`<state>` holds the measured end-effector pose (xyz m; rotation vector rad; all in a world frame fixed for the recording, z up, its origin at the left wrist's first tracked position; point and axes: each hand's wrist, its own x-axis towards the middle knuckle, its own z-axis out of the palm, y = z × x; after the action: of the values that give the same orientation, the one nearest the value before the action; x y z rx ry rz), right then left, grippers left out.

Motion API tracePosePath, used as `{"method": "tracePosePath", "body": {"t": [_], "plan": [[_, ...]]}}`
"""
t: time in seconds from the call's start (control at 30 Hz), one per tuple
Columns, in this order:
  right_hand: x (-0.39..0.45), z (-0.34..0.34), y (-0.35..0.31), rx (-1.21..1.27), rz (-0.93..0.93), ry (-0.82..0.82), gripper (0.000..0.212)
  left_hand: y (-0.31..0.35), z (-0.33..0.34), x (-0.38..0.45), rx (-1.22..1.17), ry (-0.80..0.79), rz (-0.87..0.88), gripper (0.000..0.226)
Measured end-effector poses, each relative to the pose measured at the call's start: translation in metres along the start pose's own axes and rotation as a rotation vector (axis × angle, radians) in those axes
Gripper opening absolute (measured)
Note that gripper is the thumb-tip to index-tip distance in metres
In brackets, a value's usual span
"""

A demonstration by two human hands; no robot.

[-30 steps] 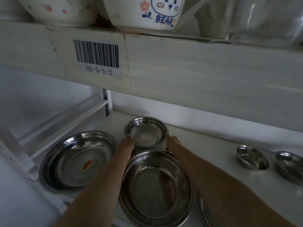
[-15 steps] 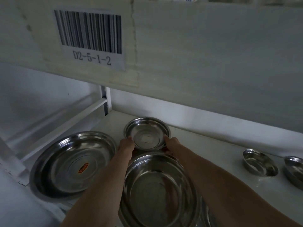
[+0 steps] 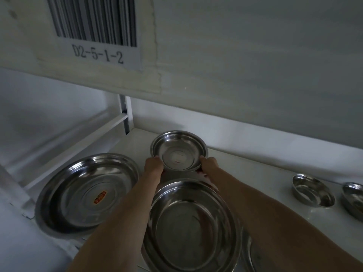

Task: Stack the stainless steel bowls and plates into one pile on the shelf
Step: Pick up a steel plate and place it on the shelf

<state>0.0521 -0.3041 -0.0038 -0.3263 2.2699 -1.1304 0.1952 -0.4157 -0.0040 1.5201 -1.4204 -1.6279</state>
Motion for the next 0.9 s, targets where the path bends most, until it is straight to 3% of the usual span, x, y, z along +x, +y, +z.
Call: {"method": "tracePosePath", "body": {"t": [0.47, 0.67, 0.9], "plan": [[-0.041, -0.052, -0.005, 0.197, -0.136, 0.151, 0.041, 0.029, 0.018, -0.043, -0.135, -0.045, 0.135, 0.038], [-0.064, -0.079, 0.010, 0.149, -0.219, 0.254, 0.054, 0.032, 0.025, -0.086, -0.113, -0.113, 0.252, 0.042], [-0.099, -0.121, 0.032, 0.158, -0.260, 0.364, 0.052, 0.024, 0.036, -0.143, -0.114, -0.235, 0.305, 0.034]]}}
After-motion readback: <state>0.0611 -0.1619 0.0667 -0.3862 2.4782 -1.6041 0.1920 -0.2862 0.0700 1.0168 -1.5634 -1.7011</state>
